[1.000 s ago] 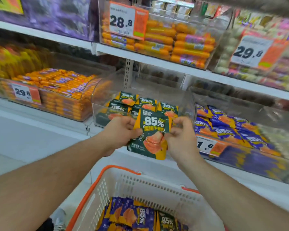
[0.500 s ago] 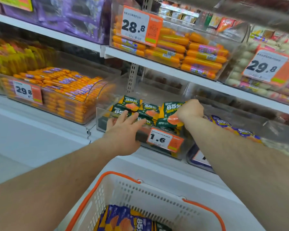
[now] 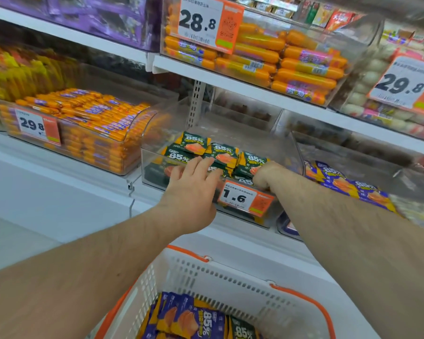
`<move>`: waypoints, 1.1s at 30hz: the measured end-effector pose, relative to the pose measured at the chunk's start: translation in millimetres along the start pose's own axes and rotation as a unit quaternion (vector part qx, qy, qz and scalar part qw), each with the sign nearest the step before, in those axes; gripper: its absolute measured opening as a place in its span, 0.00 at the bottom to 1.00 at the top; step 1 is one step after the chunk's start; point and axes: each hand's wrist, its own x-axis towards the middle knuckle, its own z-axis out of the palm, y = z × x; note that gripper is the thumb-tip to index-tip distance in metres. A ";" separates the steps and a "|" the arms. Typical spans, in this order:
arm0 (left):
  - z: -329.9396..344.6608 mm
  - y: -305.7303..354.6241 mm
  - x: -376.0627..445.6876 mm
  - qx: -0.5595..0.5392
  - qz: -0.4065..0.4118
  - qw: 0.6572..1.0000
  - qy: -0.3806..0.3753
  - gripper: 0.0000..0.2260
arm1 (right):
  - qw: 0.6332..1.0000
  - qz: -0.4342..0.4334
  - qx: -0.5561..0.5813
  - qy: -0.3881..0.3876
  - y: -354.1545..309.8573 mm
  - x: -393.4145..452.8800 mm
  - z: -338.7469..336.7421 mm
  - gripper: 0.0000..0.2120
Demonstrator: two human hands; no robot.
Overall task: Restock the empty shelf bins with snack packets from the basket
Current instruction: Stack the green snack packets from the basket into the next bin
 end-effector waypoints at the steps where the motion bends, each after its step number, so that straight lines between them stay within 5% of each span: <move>1: 2.7 3.6 -1.3 0.001 0.035 0.999 0.038 0.26 | 1.000 -0.011 0.022 -0.005 1.5 3.5 -3.4 0.17; 3: 9.5 11.4 -4.8 -0.025 0.095 0.990 0.099 0.21 | 0.997 -0.026 0.071 0.003 8.6 1.8 -5.0 0.16; 6: 11.9 25.7 -11.6 -0.059 0.117 0.991 0.025 0.18 | 0.966 -0.039 0.159 0.200 19.0 -10.0 6.2 0.12; 9: 25.7 30.8 -19.2 -0.102 0.102 0.980 -0.140 0.17 | 0.812 -0.264 0.195 0.483 28.0 -33.8 44.1 0.09; 10: 32.8 32.0 -22.9 -0.102 0.100 0.972 -0.186 0.17 | 0.759 -0.332 0.195 0.526 31.5 -42.4 58.9 0.07; 12: 48.2 34.7 -31.4 -0.093 0.096 0.953 -0.272 0.16 | 0.713 -0.398 0.209 0.538 38.8 -52.8 97.6 0.05; 16: 71.4 42.0 -41.4 -0.057 0.108 0.916 -0.382 0.17 | 0.787 -0.384 0.258 0.408 43.2 -56.8 195.3 0.07; 20: 88.0 48.1 -45.5 -0.012 0.135 0.878 -0.459 0.17 | 0.956 -0.256 0.142 0.007 60.2 -54.1 275.8 0.05; 22: 93.9 50.7 -46.2 -0.008 0.143 0.871 -0.470 0.15 | 0.954 -0.197 0.113 -0.194 72.2 -55.0 314.4 0.04; 24: 98.1 53.2 -46.6 -0.003 0.146 0.866 -0.479 0.13 | 0.940 -0.150 0.088 -0.295 83.3 -54.0 352.1 0.08; 29: 103.4 56.2 -47.5 -0.008 0.132 0.851 -0.509 0.14 | 0.926 -0.109 0.076 -0.353 97.8 -57.6 395.1 0.03; 33: 106.4 53.0 -45.8 -0.021 0.120 0.849 -0.513 0.15 | 0.923 -0.156 0.058 -0.346 96.8 -55.8 395.7 0.12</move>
